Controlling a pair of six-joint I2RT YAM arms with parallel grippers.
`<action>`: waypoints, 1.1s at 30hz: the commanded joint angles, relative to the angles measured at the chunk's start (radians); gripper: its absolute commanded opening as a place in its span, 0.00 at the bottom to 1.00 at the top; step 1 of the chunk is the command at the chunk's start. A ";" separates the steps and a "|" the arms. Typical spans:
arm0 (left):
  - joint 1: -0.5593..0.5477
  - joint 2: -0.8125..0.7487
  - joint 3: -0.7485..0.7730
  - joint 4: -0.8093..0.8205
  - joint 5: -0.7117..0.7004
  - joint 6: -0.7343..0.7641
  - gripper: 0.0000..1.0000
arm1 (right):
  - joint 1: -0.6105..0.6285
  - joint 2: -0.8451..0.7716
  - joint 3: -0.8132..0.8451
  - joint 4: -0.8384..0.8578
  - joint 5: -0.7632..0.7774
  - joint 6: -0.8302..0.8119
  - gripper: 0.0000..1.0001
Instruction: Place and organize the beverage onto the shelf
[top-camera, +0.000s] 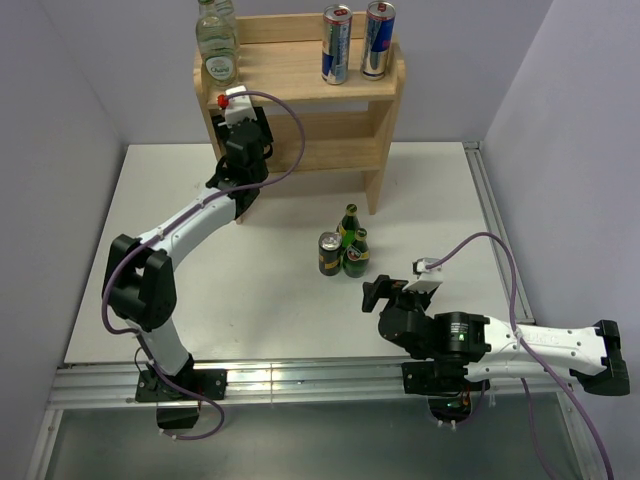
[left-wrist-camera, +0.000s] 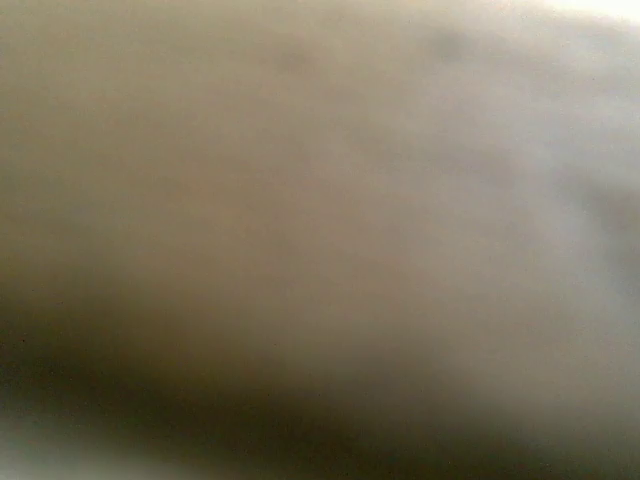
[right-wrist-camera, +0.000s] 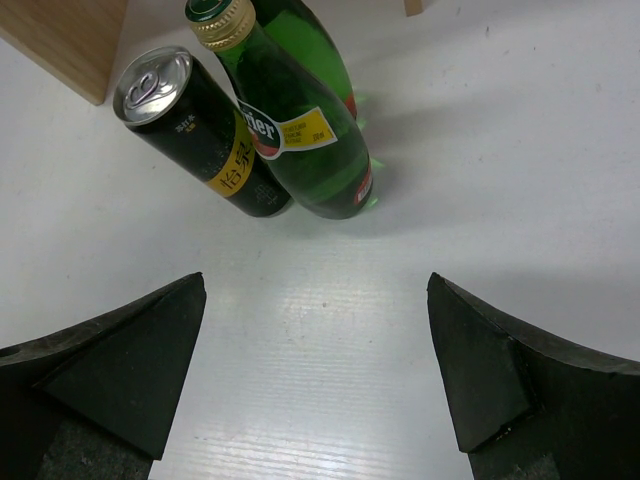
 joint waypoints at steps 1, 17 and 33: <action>0.020 0.039 0.024 -0.073 0.020 0.031 0.46 | 0.006 -0.007 -0.005 0.022 0.027 0.015 0.99; 0.014 0.087 0.097 -0.185 0.078 -0.024 0.69 | 0.007 -0.027 -0.011 0.022 0.023 0.015 0.99; 0.011 0.051 0.088 -0.248 0.106 -0.062 0.78 | 0.007 -0.026 -0.011 0.028 0.025 0.011 0.99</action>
